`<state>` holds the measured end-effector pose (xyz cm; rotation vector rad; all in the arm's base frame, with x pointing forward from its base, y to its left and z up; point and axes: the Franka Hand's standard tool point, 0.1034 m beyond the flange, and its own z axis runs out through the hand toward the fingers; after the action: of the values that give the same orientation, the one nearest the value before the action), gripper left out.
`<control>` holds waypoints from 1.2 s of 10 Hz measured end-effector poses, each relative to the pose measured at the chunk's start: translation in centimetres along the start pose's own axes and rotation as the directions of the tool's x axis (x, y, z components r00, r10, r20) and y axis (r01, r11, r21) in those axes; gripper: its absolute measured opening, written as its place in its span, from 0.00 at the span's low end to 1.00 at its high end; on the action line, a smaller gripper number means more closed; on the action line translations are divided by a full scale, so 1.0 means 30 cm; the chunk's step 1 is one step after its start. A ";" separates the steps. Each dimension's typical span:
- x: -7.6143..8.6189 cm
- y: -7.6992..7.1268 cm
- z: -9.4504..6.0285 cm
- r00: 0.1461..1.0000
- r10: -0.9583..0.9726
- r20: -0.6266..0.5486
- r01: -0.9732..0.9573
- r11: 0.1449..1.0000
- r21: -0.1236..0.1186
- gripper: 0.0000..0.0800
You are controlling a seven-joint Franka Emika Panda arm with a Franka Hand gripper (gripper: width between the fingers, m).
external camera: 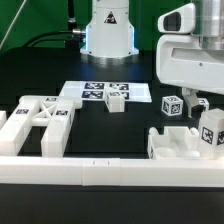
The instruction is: Assemble chair
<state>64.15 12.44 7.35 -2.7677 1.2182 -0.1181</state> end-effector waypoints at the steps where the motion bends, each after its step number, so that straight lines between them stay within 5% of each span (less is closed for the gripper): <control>1: -0.001 0.001 -0.001 0.994 -0.112 0.003 0.112 0.994 -0.008 0.81; 5: 0.007 -0.005 -0.018 0.844 -0.534 0.051 0.536 0.843 -0.047 0.81; 11: 0.041 -0.002 -0.021 0.478 -0.875 0.076 0.878 0.475 -0.053 0.81; 12: 0.043 -0.001 -0.021 0.469 -0.880 0.077 0.883 0.466 -0.052 0.81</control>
Offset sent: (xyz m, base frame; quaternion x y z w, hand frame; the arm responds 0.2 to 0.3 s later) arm 0.0072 -0.0070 0.0070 -0.0470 -0.0203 -0.2514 0.9665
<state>64.96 11.46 8.01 -3.1182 -0.3950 -0.0888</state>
